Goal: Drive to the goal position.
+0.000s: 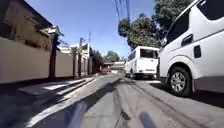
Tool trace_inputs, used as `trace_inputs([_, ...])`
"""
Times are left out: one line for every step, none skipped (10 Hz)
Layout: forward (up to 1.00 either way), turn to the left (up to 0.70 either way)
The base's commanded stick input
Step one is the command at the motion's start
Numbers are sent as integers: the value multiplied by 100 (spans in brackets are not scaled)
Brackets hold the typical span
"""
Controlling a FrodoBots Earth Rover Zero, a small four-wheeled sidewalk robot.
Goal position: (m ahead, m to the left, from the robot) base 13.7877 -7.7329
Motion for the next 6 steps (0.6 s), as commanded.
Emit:
trace_inputs([70,0])
trace_inputs([70,0])
trace_inputs([70,0])
trace_inputs([70,0])
trace_inputs([70,0])
trace_inputs([70,0])
